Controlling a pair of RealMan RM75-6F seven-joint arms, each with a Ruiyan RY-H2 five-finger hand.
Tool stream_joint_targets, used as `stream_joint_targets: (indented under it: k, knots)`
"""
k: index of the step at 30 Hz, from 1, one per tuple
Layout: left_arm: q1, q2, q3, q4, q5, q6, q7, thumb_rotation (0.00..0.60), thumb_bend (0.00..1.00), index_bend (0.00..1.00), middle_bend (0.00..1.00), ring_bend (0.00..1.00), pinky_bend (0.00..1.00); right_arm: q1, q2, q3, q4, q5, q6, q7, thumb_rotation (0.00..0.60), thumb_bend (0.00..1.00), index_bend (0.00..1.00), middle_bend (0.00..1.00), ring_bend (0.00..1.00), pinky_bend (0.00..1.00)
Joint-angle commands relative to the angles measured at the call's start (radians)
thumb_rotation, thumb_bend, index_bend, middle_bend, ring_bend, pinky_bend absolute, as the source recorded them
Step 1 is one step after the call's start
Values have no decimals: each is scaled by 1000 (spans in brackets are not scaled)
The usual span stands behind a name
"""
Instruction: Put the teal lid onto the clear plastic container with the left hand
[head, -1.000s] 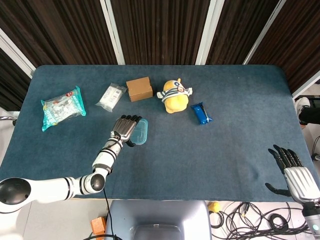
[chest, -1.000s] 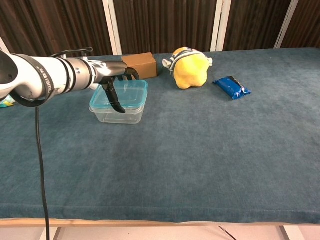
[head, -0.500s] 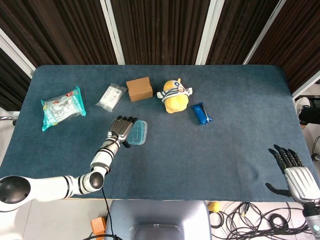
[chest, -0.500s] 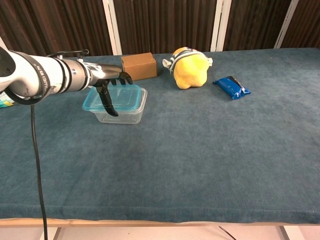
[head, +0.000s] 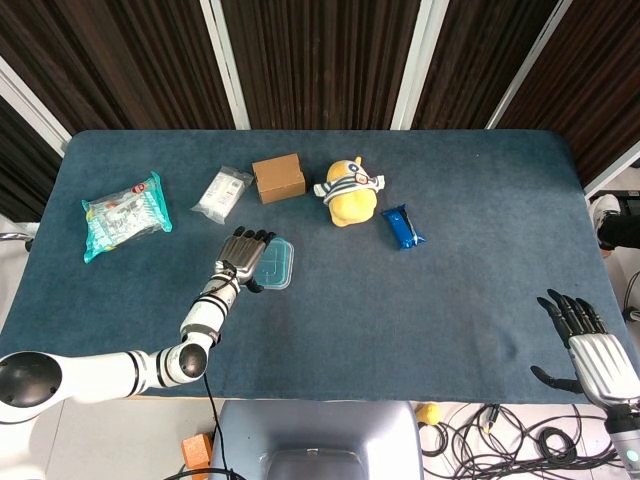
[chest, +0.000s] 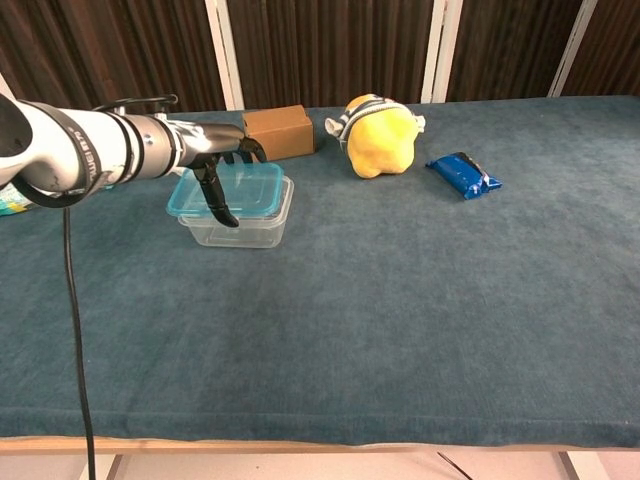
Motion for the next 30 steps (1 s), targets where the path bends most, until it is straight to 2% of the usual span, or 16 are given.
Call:
stream_joint_targets:
  k: [1, 7, 12, 20, 30]
  knots:
    - [-2, -2, 1, 5, -3, -2, -1, 600, 254, 119, 324, 244, 82, 0, 1, 0, 0, 0, 0, 1, 600, 101, 0, 0, 0, 0]
    - [-2, -3, -1, 4, 1, -1, -5, 600, 254, 76, 291, 214, 78, -1, 1, 0, 0, 0, 1, 3, 600, 101, 0, 0, 0, 0]
    - [-6, -11, 0, 6, 1, 6, -5, 600, 256, 5, 200, 123, 59, -2, 3, 1, -1, 0, 4, 6, 600, 101, 0, 0, 0, 0]
    - [-8, -15, -2, 3, -5, 18, -1, 600, 229, 0, 13, 1, 44, -3, 6, -1, 0, -4, 7, 12, 600, 101, 0, 0, 0, 0]
    - [-20, -8, -1, -16, -55, 24, 25, 600, 219, 0, 0, 0, 42, -6, 7, -1, 0, -5, 11, 13, 600, 101, 0, 0, 0, 0]
